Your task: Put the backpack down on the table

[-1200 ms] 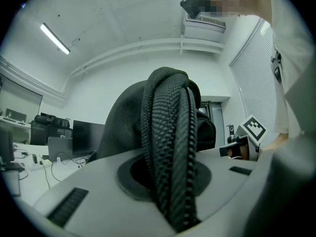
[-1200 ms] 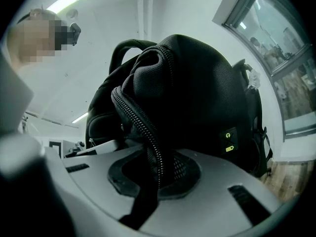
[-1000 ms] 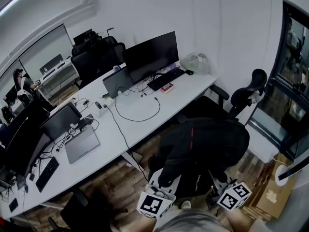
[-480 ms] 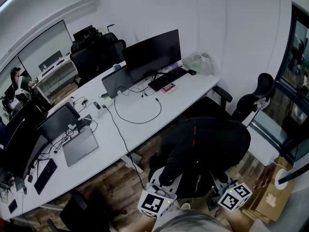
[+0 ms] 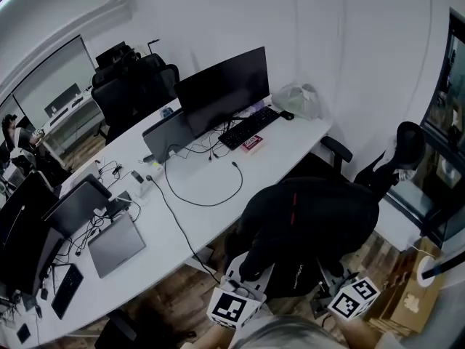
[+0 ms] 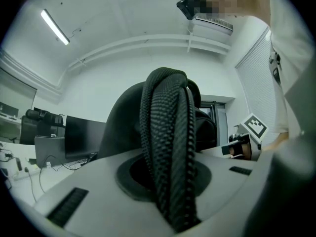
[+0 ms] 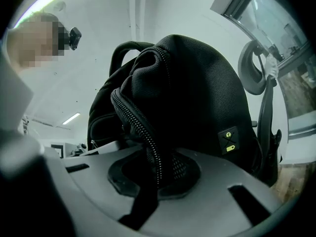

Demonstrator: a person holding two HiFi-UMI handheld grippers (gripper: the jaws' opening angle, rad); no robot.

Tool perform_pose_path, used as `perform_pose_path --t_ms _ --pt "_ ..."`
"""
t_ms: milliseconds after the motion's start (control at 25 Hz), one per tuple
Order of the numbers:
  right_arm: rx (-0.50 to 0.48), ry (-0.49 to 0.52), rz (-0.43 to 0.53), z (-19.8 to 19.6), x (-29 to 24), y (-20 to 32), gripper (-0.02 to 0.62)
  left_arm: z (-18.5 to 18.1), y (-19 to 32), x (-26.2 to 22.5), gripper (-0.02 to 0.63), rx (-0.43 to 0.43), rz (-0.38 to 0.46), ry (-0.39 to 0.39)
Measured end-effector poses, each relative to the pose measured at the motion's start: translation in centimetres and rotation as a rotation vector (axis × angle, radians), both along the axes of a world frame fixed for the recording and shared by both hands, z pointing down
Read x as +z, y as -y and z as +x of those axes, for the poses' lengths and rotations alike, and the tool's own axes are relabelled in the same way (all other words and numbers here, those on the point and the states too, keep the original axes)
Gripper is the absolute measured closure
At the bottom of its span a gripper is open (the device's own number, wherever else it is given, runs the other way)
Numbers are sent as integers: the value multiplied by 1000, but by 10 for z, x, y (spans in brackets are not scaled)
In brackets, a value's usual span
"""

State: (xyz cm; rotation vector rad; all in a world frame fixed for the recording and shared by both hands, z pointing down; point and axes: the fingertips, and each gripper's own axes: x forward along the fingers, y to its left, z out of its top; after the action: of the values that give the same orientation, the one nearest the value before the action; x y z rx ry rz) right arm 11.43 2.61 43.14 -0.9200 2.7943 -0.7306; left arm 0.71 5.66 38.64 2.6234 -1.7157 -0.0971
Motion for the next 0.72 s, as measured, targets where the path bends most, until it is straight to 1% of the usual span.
perform_pose_path --t_ms 160,360,560,720 --pt "12 -1 4 -31 -2 31 561 -31 32 -2 561 13 5 -7" --pt "33 10 13 -67 -7 62 561 -67 65 -9 561 30 24 9" --pt "45 19 26 -95 -12 87 561 -95 91 -14 561 39 38 12" --pt "49 16 23 -108 -18 103 561 -109 108 -20 561 46 41 6"
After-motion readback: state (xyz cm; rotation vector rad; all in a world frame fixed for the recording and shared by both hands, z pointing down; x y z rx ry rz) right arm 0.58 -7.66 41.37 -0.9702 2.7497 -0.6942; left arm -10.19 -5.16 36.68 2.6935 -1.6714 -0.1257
